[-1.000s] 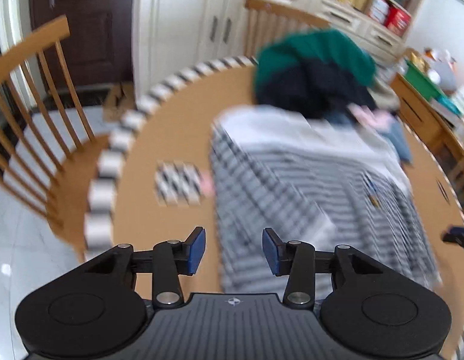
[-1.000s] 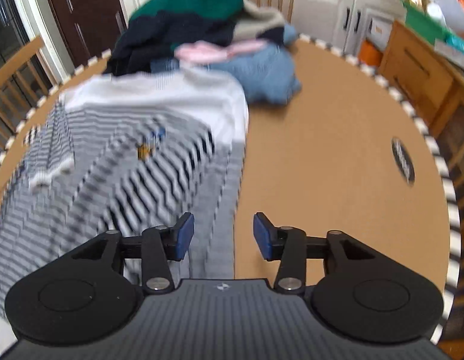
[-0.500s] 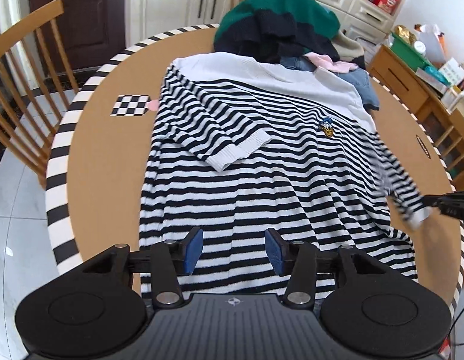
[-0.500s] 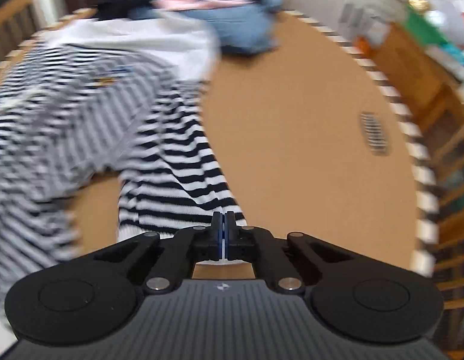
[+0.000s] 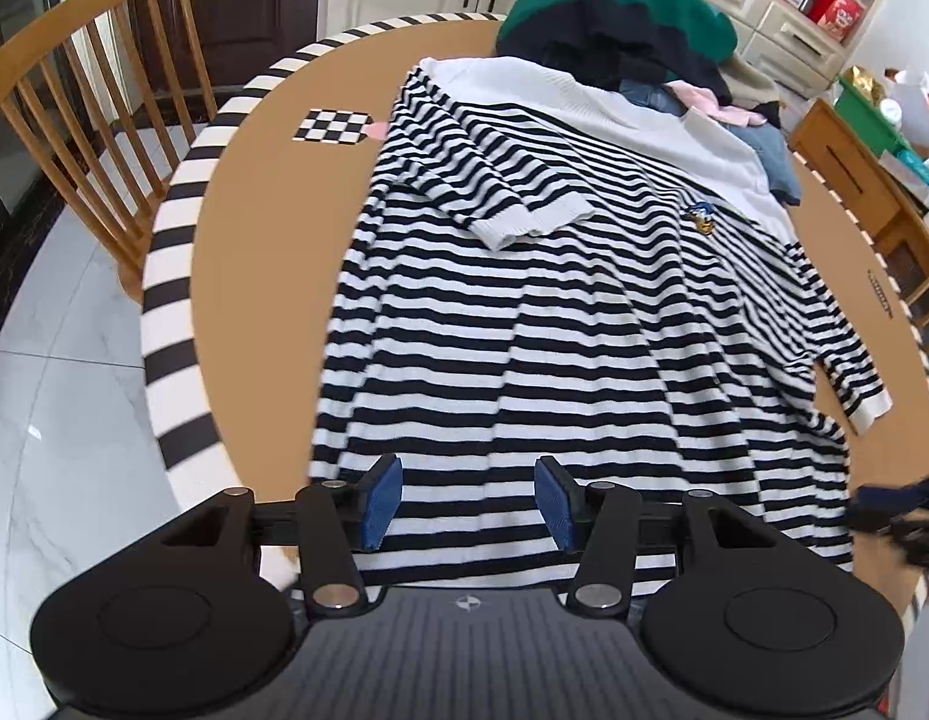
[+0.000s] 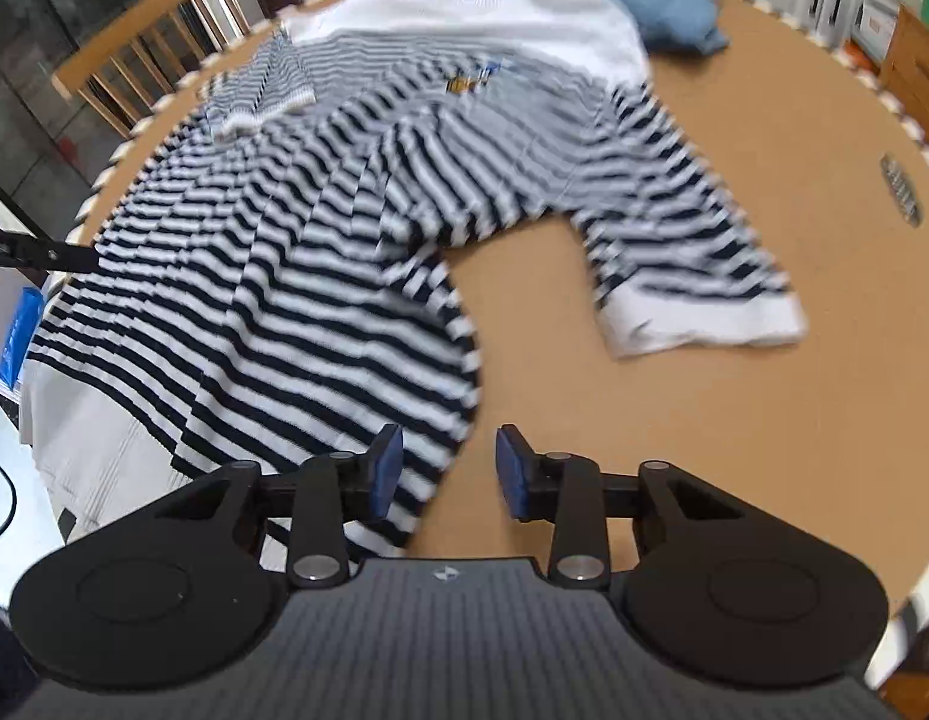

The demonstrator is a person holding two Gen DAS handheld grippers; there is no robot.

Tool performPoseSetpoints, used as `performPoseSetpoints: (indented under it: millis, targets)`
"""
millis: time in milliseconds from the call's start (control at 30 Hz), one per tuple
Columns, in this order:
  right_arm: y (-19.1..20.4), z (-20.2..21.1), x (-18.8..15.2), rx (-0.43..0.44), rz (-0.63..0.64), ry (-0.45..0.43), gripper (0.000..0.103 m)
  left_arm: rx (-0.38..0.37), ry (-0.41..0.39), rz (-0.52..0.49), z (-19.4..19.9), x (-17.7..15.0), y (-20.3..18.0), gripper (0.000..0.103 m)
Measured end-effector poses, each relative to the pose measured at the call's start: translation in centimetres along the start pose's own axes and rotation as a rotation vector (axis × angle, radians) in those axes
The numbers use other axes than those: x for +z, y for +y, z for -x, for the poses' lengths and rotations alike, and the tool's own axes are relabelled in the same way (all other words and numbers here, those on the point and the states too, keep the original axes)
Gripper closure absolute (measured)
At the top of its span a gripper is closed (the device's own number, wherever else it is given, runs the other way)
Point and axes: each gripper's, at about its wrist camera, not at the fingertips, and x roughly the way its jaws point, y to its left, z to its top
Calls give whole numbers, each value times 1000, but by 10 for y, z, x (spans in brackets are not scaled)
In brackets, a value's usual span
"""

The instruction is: Fold clothes

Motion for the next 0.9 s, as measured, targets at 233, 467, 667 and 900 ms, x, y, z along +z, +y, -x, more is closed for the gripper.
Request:
performPoseSetpoints:
  millis: [233, 467, 667, 900]
  targets:
    - [-19, 15, -13, -79, 48, 37, 101, -20, -9, -17, -2, -5, -18, 48]
    - [-56, 43, -35, -119, 0, 78, 95, -52, 22, -41, -13, -13, -34, 48]
    - [-89, 62, 0, -245, -130, -181, 57, -75, 31, -74, -21, -8, -47, 46]
    - [-119, -5, 43, -246, -136, -151, 95, -134, 26, -128, -32, 0, -83, 46]
